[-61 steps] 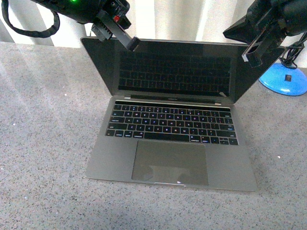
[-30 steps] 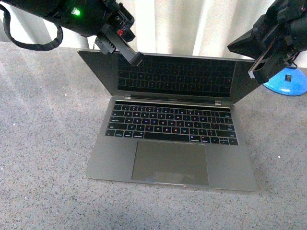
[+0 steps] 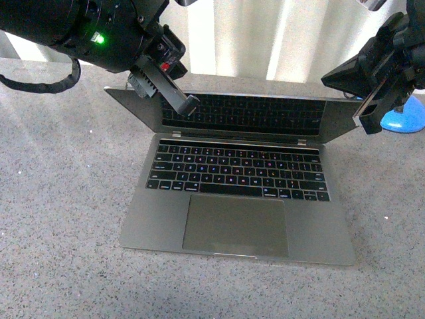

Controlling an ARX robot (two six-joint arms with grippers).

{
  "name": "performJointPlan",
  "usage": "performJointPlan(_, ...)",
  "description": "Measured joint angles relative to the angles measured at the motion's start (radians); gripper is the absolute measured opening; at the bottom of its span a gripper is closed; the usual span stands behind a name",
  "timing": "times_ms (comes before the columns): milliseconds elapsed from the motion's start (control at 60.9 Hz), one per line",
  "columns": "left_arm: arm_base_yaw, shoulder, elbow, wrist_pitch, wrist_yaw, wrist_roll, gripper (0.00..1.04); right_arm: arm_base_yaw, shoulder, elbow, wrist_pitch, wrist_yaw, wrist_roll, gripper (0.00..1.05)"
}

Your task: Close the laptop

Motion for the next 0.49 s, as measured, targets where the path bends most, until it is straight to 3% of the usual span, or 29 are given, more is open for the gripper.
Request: performJointPlan(492, -0.023, 0.000, -0.025, 0.003, 0.010, -0.023, 0.04, -0.010, -0.026, -0.069, 0.019, -0.007, 0.005, 0.01)
